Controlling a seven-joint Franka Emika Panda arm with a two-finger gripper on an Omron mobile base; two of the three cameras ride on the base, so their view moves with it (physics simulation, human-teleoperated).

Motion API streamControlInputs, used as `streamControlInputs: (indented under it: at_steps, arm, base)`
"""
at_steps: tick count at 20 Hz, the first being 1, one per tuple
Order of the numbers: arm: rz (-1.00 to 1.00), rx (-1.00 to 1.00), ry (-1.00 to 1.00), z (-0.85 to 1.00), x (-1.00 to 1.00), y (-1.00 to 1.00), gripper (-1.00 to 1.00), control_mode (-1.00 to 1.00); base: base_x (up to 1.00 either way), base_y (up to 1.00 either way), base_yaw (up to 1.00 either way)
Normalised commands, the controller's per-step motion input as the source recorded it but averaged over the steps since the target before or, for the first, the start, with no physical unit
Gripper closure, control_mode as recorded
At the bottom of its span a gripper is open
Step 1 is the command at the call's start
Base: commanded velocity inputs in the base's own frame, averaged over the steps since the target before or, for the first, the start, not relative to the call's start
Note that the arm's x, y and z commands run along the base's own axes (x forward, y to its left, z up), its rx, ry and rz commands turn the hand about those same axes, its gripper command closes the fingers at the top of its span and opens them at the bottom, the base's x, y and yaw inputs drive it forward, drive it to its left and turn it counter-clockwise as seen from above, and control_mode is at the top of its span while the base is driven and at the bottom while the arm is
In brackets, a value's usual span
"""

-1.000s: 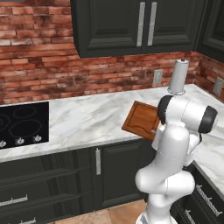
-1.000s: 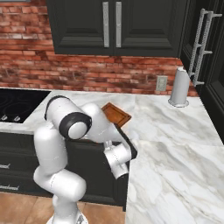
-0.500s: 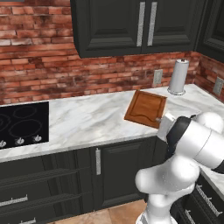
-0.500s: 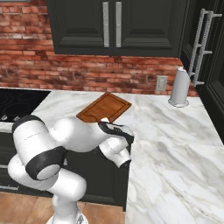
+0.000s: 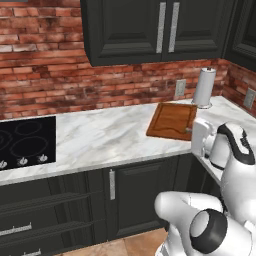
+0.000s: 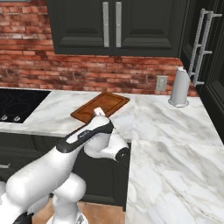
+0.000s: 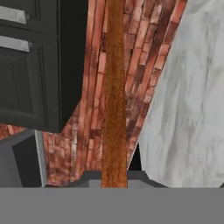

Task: Move the cutting board and knife to the sink. Then move spray from the cabinet to the counter.

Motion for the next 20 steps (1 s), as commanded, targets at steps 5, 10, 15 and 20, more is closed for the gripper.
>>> streamControlInputs:
  at_steps: [5,10,15,20]
  arm:
    - [0.00,-0.11,0.34,0.76,-0.65,0.00,1.00,-1.00]
    - [-0.01,-0.05,0.42,0.81,-0.61,0.00,1.00,-1.00]
    - [-0.07,-0.03,0.43,0.70,-0.53,0.00,1.00,-1.00]
    - [-0.10,-0.01,0.35,0.57,-0.37,0.00,1.00,-1.00]
  base:
    - [0.00,0.00,0.00]
    - [0.00,0.00,0.00]
    - [0.00,0.00,0.00]
    - [0.00,0.00,0.00]
